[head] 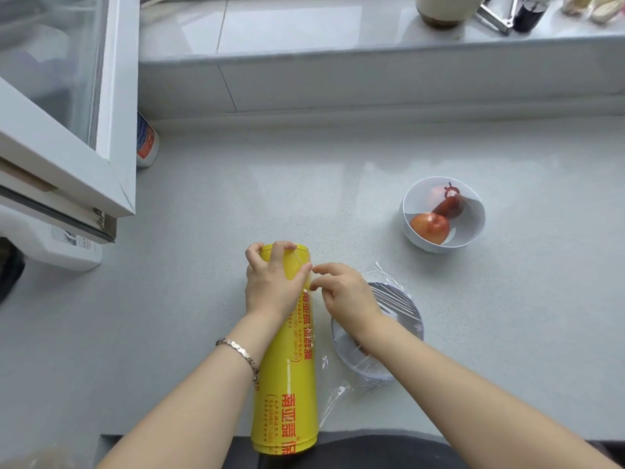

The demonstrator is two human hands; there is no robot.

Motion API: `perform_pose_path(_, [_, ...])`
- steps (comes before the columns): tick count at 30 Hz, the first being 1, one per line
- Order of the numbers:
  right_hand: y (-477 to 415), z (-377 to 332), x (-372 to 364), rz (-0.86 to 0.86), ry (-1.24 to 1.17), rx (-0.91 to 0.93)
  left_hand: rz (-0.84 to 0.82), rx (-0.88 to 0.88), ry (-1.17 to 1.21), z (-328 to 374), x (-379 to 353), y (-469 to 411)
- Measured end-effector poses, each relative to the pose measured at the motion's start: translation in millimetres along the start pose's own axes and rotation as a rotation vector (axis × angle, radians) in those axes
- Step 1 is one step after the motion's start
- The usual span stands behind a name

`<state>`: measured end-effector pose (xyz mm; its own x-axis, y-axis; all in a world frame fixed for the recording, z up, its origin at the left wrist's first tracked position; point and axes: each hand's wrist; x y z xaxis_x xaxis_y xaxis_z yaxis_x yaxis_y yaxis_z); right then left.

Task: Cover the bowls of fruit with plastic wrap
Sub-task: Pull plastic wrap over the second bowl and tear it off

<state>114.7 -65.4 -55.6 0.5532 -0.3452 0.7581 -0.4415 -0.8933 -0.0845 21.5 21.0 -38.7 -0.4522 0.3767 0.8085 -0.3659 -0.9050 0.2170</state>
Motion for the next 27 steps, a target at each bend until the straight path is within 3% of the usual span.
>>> perform_pose_path(7, [16, 7, -3, 0.057, -0.093, 0.151, -0.016, 0.005, -0.040, -5, 0, -2])
perform_pose_path(10, [21, 4, 4, 0.036, -0.129, 0.037, -0.010, 0.024, 0.006, -10, 2, -4])
perform_pose_path(13, [17, -13, 14, -0.237, 0.010, -0.085, 0.000, 0.049, 0.074, -18, 4, -5])
perform_pose_path(15, [11, -18, 10, -0.325, 0.107, -0.099, 0.001, 0.053, 0.090, -19, 5, -6])
perform_pose_path(23, [1, -26, 1, -0.252, -0.014, -0.188, 0.024, 0.020, 0.090, -20, 2, -6])
perform_pose_path(27, [3, -30, -5, -0.079, -0.018, -0.205, 0.035, 0.019, 0.059, -15, 0, -5])
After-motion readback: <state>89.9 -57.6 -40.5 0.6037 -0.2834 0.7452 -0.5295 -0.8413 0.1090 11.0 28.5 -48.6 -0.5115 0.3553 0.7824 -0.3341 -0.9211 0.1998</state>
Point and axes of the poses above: each hand's wrist, its own y-axis away from the middle knuckle, its own x-axis out of the back of the hand, z = x × y, and after that the axes turned 5 degrees about z, right-handed
